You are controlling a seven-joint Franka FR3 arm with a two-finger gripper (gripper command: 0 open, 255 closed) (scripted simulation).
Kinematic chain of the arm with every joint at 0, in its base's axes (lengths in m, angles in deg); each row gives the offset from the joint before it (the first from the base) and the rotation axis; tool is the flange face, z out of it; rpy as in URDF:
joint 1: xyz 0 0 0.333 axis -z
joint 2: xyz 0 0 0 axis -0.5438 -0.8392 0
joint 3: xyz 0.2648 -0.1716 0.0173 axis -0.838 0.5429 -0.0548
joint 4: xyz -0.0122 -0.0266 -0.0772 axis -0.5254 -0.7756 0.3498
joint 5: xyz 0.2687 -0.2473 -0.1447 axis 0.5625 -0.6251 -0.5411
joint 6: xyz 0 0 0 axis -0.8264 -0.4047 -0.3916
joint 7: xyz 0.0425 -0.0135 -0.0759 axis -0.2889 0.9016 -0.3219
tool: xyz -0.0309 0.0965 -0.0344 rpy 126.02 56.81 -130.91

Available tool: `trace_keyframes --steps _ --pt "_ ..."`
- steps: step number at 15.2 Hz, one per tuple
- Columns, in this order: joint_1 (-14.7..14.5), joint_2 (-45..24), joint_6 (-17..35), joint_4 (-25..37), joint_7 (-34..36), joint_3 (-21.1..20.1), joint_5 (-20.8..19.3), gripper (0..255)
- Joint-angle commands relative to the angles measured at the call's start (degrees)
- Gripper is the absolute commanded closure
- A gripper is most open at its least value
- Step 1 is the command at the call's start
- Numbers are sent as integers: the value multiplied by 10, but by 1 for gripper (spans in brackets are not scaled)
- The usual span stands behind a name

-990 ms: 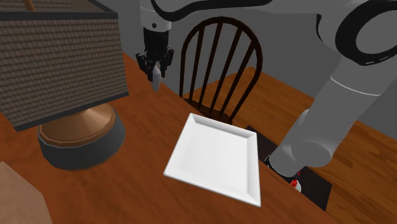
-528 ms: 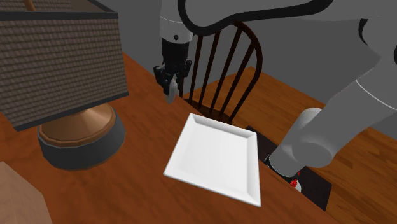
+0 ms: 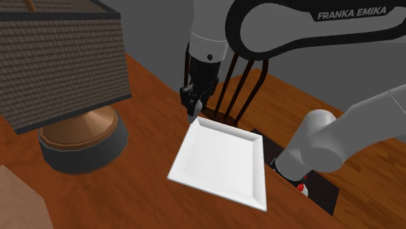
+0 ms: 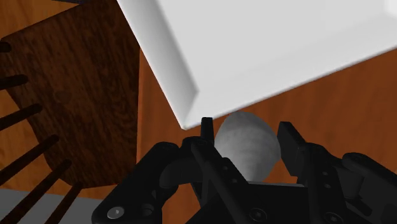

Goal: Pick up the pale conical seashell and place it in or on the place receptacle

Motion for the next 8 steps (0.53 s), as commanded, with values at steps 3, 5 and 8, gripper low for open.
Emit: trace_keyframes --steps 3,5,8 --pt "-30 86 -21 -62 17 -7 31 255" --pt "-46 126 -34 -87 29 -13 46 255" --pt "-77 192 -62 -123 54 -25 72 255"
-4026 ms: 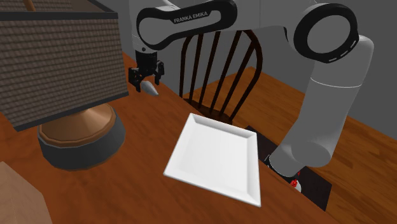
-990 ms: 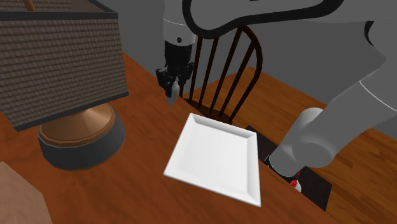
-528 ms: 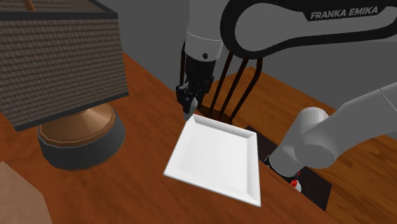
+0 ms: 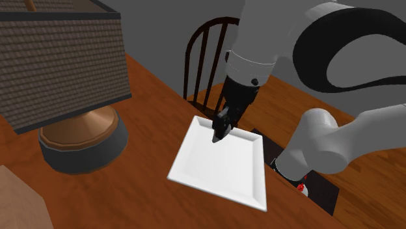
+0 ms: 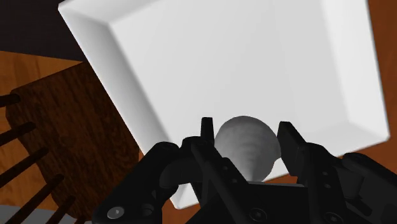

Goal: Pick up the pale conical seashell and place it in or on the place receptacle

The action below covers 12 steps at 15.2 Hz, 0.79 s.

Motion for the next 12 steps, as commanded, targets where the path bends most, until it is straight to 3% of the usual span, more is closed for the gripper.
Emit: trace_keyframes --steps 1,12 --pt "-11 17 2 -18 10 -9 11 255" --pt "-18 6 91 -96 6 -34 34 255"
